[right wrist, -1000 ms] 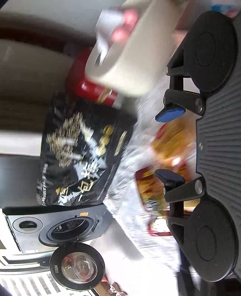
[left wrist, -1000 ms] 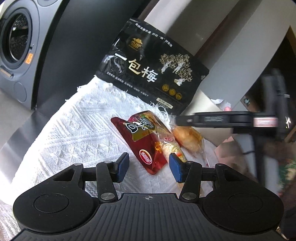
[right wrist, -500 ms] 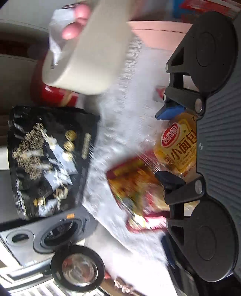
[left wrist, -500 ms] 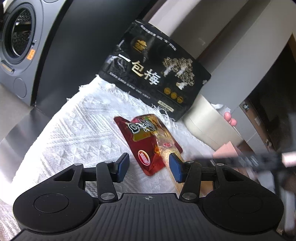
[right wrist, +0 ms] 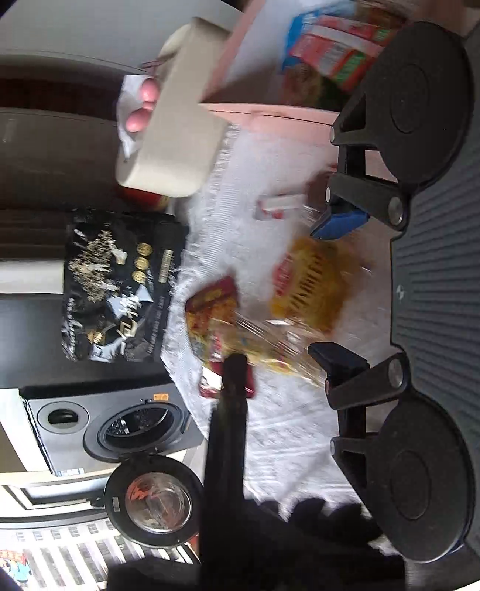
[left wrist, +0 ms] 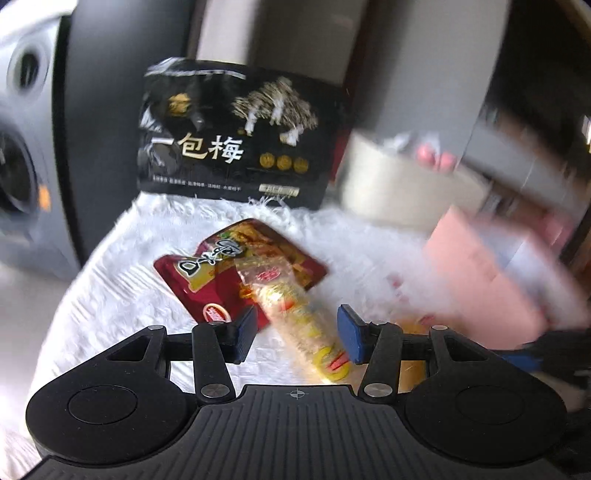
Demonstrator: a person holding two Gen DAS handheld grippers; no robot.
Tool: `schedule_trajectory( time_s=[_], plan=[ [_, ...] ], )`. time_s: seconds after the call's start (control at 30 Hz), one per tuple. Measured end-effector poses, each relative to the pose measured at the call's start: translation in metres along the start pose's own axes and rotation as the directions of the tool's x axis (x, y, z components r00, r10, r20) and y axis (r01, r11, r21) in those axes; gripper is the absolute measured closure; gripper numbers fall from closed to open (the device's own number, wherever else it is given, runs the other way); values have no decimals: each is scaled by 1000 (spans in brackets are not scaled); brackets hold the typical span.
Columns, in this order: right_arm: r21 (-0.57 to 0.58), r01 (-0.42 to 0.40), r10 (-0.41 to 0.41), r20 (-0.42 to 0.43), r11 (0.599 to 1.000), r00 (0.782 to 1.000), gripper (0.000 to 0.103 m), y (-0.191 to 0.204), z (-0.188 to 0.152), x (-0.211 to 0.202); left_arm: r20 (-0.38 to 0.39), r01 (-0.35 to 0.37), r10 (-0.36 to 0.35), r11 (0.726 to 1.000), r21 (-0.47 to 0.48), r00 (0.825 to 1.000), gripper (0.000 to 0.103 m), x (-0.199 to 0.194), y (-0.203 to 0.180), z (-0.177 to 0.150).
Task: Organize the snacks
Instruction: 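Close the left tool on the long yellow stick packet and lift it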
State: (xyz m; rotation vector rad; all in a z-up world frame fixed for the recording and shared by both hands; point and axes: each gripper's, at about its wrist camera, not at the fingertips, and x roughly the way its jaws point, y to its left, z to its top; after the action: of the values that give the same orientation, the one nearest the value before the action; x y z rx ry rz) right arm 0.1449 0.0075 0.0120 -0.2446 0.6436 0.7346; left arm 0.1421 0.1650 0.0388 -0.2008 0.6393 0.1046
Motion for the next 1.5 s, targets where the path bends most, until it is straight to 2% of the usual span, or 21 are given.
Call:
schedule_trajectory(
  time_s=[0.03, 0.2, 0.4, 0.6, 0.7, 0.73, 0.9, 1.0, 1.1, 1.23, 1.3, 1.37, 1.5],
  plan=[
    [1, -2, 2, -1, 1000, 1000, 41, 0, -6, 1, -14, -18, 18, 1000, 23, 1000, 48, 4, -4, -1],
    [18, -13, 13, 6, 1000, 1000, 38, 0, -32, 6, -45, -8, 10, 999, 35, 999, 46, 9, -4, 1],
    [69, -52, 50, 24, 996, 998, 37, -9, -35, 5, -59, -43, 48, 995, 85, 997, 45, 5, -3, 3],
    [57, -38, 37, 23, 998, 999, 37, -4, -37, 3, -45, -91, 99, 985, 148, 994, 45, 2, -2, 0],
    [50, -26, 25, 20, 998, 999, 37, -3, -37, 4, -18, -128, 132, 982, 142, 991, 43, -5, 7, 0],
    [48, -22, 21, 20, 999, 1000, 37, -3, -37, 4, -20, -132, 135, 983, 128, 991, 47, -6, 10, 1],
    [36, -9, 8, 17, 999, 1000, 37, 0, -38, 5, -62, -32, 36, 997, 64, 997, 46, 1, 12, 3],
    [26, 5, -5, 15, 1000, 1000, 36, 3, -38, 4, -51, -59, 63, 995, 77, 997, 46, 9, 7, 3],
    [25, 11, -11, 15, 1000, 1000, 36, 4, -38, 5, -34, -47, 49, 996, 70, 998, 46, 11, 9, 1],
    [26, 9, -9, 14, 1000, 1000, 36, 4, -38, 5, -14, -39, 42, 987, 154, 999, 46, 9, 7, -11],
    [23, 11, -11, 13, 1000, 1000, 35, 4, -38, 5, -14, -5, 7, 986, 165, 1000, 49, 6, 8, -15],
    [20, 13, -14, 12, 1000, 1000, 35, 5, -38, 5, -35, 48, -44, 991, 128, 998, 54, 3, 15, -15],
    [19, 15, -15, 7, 1000, 1000, 35, 5, -37, 6, -47, 56, -52, 995, 83, 998, 58, -7, 30, -18]
  ],
)
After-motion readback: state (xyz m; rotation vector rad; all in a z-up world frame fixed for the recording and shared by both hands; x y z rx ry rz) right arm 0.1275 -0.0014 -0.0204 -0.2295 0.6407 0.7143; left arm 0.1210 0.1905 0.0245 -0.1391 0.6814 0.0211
